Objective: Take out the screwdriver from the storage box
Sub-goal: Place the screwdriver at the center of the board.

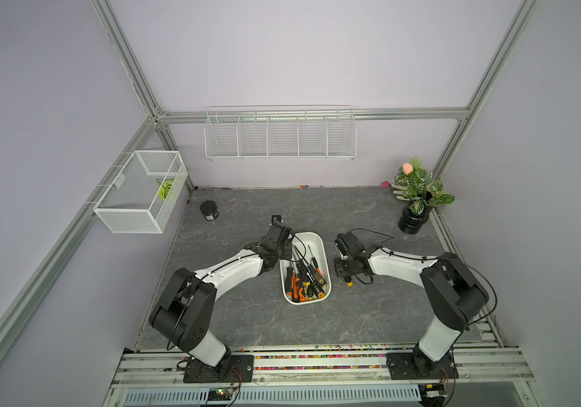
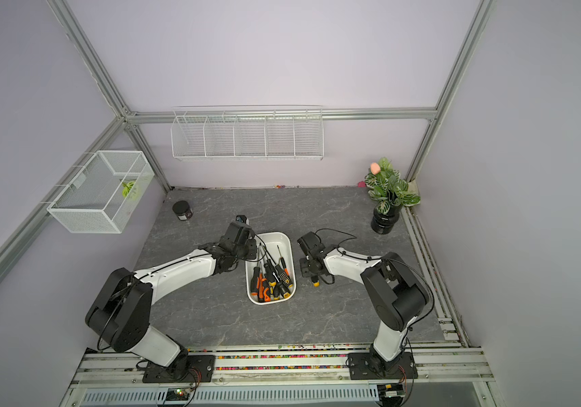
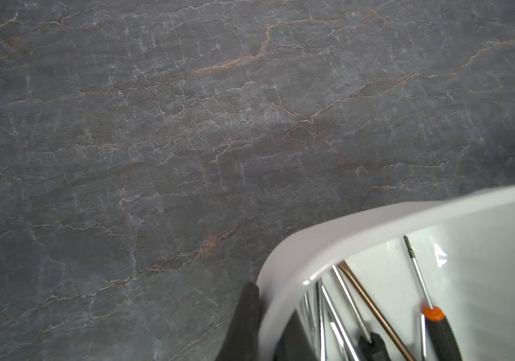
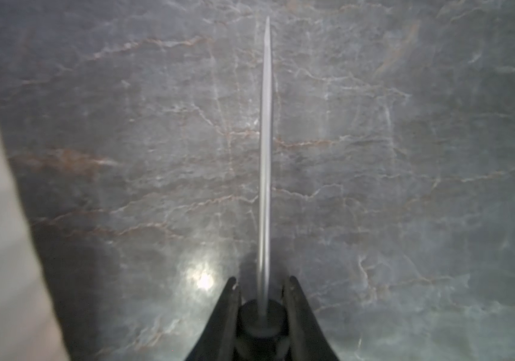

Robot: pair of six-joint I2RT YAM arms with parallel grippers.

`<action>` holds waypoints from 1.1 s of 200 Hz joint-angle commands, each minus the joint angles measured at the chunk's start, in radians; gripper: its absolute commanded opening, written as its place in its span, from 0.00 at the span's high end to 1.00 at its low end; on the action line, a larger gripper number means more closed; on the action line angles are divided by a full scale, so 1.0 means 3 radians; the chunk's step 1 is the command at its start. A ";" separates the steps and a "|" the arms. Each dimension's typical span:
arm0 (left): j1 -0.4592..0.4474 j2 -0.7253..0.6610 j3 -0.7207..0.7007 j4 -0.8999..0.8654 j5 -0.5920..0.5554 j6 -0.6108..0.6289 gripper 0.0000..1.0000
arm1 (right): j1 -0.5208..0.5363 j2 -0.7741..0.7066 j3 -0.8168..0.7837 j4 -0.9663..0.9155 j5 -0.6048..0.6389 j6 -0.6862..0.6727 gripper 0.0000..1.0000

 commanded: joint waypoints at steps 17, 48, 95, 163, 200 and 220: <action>-0.0016 -0.0100 -0.0002 0.0124 0.0024 -0.0020 1.00 | -0.0072 0.0343 0.0455 -0.0085 0.0030 -0.0034 1.00; -0.0019 -0.0095 0.0022 0.0116 0.0028 -0.0016 1.00 | -0.0120 0.0527 0.0589 -0.0101 0.0000 -0.0052 1.00; -0.0016 -0.0018 0.0042 0.0123 0.0039 -0.0017 1.00 | -0.0235 0.0591 0.0534 -0.0082 -0.0059 -0.0029 0.92; -0.0016 -0.0046 0.0000 0.0112 0.0019 -0.0028 1.00 | -0.0260 0.0603 0.0523 -0.0115 -0.0112 -0.0051 0.75; -0.0020 -0.0045 0.0000 0.0107 0.0023 -0.0032 1.00 | -0.0261 0.0598 0.0525 -0.0130 -0.0122 -0.0042 0.72; -0.0019 -0.0043 -0.0004 0.0114 0.0023 -0.0039 1.00 | -0.0261 0.0599 0.0526 -0.0142 -0.0123 -0.0044 0.71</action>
